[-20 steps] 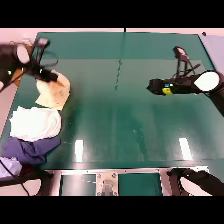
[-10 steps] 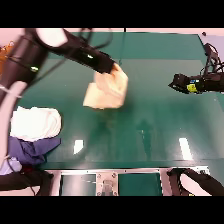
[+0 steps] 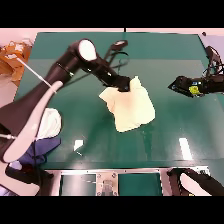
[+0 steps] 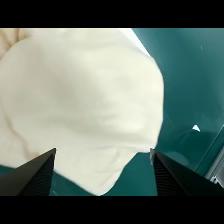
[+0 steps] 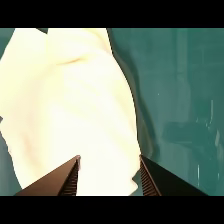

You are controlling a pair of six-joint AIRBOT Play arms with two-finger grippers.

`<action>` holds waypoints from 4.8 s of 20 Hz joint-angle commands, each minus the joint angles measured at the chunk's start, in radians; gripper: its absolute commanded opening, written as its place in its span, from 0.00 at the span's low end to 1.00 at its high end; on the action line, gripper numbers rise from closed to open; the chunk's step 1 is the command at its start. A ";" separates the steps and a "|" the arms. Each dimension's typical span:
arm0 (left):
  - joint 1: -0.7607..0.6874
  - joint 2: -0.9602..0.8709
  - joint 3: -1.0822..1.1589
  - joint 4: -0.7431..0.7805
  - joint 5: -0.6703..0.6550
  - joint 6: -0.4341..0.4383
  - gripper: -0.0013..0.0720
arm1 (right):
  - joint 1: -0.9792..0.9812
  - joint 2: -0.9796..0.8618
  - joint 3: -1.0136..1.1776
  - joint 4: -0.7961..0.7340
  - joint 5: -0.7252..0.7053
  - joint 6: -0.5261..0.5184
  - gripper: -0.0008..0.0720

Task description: Fold the shirts.

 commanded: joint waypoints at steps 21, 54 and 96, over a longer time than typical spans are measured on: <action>0.096 -0.115 -0.505 -0.290 0.586 0.103 0.93 | 0.298 -0.072 -0.473 0.363 -0.340 -0.106 0.49; 0.361 0.760 -0.146 0.361 -0.032 0.029 0.04 | -0.106 0.435 0.113 0.481 0.301 -0.191 0.03; 0.396 0.224 -0.663 -0.102 0.232 0.283 0.04 | 0.241 0.068 -0.531 0.603 -0.026 -0.285 0.03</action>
